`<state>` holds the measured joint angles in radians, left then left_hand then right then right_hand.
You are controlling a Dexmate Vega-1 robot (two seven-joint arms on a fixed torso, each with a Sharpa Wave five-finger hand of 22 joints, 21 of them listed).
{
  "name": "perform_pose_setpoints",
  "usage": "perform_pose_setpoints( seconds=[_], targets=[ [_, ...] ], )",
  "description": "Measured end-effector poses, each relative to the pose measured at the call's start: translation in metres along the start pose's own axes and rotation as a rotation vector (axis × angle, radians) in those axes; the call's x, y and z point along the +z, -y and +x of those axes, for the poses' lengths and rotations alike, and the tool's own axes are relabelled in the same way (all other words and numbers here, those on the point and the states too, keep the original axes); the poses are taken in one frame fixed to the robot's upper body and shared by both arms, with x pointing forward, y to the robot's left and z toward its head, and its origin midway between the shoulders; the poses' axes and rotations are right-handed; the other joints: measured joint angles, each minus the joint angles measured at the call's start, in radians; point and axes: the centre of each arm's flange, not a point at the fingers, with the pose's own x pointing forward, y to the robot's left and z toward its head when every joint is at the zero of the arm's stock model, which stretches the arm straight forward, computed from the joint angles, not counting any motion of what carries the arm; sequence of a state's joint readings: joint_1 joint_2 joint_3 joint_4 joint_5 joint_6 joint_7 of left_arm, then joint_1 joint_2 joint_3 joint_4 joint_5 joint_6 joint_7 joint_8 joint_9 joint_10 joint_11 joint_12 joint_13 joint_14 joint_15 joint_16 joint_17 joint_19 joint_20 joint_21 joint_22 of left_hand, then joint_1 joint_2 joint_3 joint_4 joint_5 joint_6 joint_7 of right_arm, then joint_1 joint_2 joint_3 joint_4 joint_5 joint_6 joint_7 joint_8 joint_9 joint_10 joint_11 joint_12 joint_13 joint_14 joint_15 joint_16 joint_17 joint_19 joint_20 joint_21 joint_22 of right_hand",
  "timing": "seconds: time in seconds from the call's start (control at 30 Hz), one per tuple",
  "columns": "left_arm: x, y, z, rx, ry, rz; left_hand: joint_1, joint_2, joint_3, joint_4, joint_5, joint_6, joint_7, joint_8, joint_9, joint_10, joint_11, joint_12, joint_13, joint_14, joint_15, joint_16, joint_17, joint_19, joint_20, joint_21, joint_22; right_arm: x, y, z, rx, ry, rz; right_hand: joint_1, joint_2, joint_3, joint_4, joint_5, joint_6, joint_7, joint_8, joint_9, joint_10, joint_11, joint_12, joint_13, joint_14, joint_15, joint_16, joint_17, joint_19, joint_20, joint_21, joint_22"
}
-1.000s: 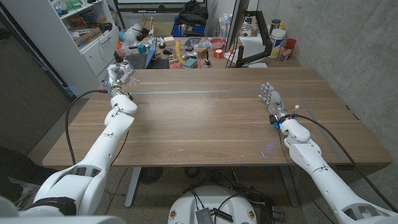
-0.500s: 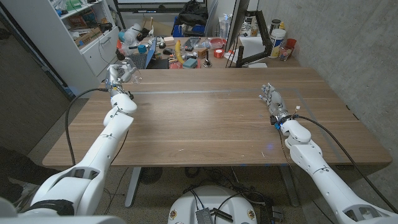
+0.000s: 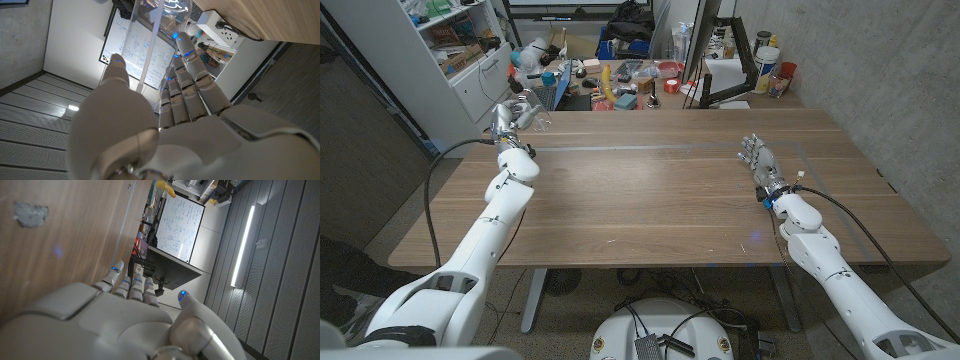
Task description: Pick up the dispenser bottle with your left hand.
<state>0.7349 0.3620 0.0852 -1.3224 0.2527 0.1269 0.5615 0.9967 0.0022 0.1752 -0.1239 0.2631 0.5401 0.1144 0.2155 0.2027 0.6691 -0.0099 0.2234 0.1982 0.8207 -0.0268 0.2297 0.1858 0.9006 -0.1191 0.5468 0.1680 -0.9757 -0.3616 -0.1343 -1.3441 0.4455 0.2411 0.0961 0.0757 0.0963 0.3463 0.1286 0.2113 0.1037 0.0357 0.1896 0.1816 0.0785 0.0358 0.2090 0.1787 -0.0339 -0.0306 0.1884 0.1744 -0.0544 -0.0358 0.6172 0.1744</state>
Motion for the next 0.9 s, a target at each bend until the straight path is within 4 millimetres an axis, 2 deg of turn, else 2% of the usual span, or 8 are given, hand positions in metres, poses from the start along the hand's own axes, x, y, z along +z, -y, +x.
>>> perform_pose_setpoints(
  seconds=[0.9],
  targets=[
    [0.013, -0.011, 0.001, -0.040, 0.022, -0.004, 0.000, 0.000, 0.000, 0.000, -0.003, 0.002, 0.002, -0.004, 0.000, 0.003, -0.001, -0.006, -0.001, 0.007, 0.000, -0.010, -0.003, 0.010, 0.000, -0.015, -0.001, 0.001, 0.001, -0.003, -0.003, 0.011, 0.005, 0.000, 0.000, 0.000, 0.000, 0.000, 0.000, 0.000, 0.000, 0.000, 0.000, 0.000, 0.000, 0.000, 0.000, 0.000, 0.000, 0.000, 0.000, 0.000, -0.004, 0.000]
  ],
)
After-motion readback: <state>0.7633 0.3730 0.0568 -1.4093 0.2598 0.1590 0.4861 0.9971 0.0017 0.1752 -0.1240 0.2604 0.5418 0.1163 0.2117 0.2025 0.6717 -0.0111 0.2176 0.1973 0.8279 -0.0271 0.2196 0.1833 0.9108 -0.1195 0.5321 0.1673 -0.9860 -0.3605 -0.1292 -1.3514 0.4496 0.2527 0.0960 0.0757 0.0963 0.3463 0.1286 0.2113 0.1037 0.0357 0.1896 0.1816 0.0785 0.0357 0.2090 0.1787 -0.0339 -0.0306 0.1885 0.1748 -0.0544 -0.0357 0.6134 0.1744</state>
